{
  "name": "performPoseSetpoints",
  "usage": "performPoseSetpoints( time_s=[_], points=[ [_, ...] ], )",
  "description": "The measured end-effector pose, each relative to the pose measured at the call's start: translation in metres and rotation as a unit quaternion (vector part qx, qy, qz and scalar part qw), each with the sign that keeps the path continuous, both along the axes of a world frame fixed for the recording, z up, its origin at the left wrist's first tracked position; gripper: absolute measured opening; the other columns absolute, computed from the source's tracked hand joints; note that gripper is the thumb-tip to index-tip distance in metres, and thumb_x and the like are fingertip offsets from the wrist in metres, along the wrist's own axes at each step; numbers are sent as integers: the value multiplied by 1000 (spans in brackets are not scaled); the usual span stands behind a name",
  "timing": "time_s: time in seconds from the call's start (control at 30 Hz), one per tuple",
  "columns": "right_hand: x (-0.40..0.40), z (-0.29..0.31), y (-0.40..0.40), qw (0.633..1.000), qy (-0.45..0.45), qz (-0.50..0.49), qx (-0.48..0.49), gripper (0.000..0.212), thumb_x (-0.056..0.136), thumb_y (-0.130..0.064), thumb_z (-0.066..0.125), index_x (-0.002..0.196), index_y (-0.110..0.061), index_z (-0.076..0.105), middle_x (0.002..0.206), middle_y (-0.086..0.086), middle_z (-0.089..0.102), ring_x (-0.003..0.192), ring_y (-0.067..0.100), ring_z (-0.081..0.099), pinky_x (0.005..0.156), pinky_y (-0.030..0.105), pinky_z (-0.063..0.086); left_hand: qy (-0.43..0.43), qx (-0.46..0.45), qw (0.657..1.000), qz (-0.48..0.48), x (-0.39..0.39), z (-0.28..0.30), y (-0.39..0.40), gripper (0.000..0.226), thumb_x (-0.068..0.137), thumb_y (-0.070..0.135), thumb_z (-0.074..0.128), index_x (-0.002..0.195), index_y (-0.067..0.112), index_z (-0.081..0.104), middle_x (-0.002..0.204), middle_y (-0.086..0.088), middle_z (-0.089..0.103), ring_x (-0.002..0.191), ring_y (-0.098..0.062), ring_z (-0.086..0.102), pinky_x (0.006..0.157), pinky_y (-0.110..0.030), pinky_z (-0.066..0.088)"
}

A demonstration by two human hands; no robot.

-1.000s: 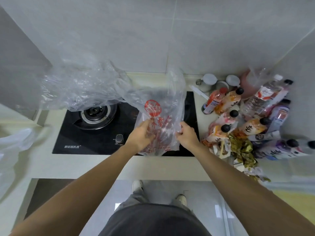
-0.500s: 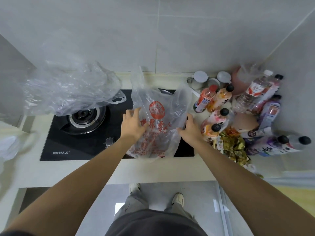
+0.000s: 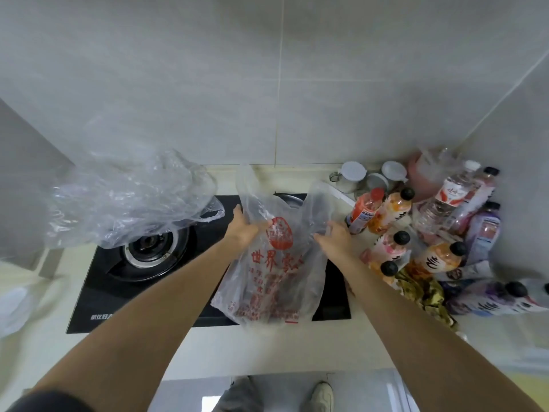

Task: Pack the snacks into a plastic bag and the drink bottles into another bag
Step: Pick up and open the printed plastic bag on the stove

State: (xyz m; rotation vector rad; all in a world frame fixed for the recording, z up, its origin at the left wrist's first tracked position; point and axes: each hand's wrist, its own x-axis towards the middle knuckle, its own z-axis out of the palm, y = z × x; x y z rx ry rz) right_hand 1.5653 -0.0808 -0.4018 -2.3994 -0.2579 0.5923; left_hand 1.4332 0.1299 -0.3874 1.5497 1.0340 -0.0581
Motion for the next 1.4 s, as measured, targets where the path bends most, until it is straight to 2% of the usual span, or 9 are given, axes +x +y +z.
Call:
performPoseSetpoints(
  time_s=[0.17, 0.33, 0.57, 0.7, 0.9, 1.03, 1.17, 1.33, 1.4],
  points=[
    [-12, 13, -9, 996, -31, -29, 73, 36, 95, -19, 73, 130, -10, 68, 125, 6, 69, 116, 24, 66, 90, 25, 47, -20, 2, 1000, -23, 3, 9, -12, 102, 72, 28, 90, 153, 18, 29, 130, -10, 63, 110, -27, 67, 94, -48, 59],
    [-24, 40, -13, 988, -45, -56, 139, 16, 91, -3, 66, 105, -11, 67, 87, -4, 64, 84, 15, 64, 60, 8, 41, -69, 28, 997, -20, -4, 19, -19, 70, 71, 30, 86, 129, 21, 48, 118, -2, 66, 104, -21, 68, 92, -46, 60],
    [-32, 71, -28, 986, -17, -10, 167, 25, 88, 6, 54, 98, -17, 58, 76, -1, 50, 68, 9, 46, 65, 29, 40, -140, 80, 987, 9, -33, 54, -37, 19, 91, 25, 72, 106, 15, 67, 99, -7, 75, 91, -25, 74, 84, -49, 62],
    [-32, 82, -41, 983, -23, -10, 184, 11, 87, 0, 58, 87, 10, 62, 80, 21, 61, 74, 13, 51, 69, 31, 38, -129, 165, 977, 33, -52, 80, -55, 29, 93, 33, 72, 92, 4, 70, 87, -13, 74, 81, -29, 72, 77, -50, 61],
    [-32, 113, -59, 973, -71, 61, 209, 21, 65, -25, 59, 71, -8, 50, 80, 9, 54, 71, 16, 50, 66, 32, 37, -167, 267, 945, 84, -77, 115, -76, 28, 92, 19, 71, 80, 10, 48, 71, -7, 52, 63, -16, 49, 61, -34, 45],
    [-43, 138, -71, 970, -69, 94, 216, 21, 81, -4, 65, 99, -2, 52, 88, 11, 59, 74, 26, 55, 63, 31, 39, -211, 283, 928, 117, -94, 136, -94, 34, 89, 3, 67, 105, 14, 39, 78, -2, 45, 66, -13, 47, 64, -31, 46],
    [-50, 148, -80, 965, -79, 146, 201, 41, 90, -2, 61, 123, -21, 45, 95, -12, 55, 83, 7, 59, 61, 23, 44, -191, 310, 928, 80, -110, 148, -104, 47, 88, 24, 73, 123, 26, 42, 68, -4, 56, 62, -22, 58, 63, -41, 54],
    [-63, 149, -88, 959, -89, 186, 195, 64, 94, -44, 69, 150, -24, 47, 142, -11, 56, 124, 8, 54, 104, 36, 49, -102, 446, 888, 41, -119, 160, -112, 30, 91, 45, 68, 82, 18, 56, 71, -1, 59, 62, -20, 59, 58, -44, 54],
    [-66, 151, -86, 950, -123, 192, 215, 43, 91, -50, 67, 124, -23, 61, 127, -4, 63, 111, 13, 61, 100, 45, 54, -106, 491, 864, 34, -120, 166, -111, 40, 90, 47, 69, 76, 14, 51, 80, 0, 53, 66, -20, 52, 60, -37, 47]
  ],
)
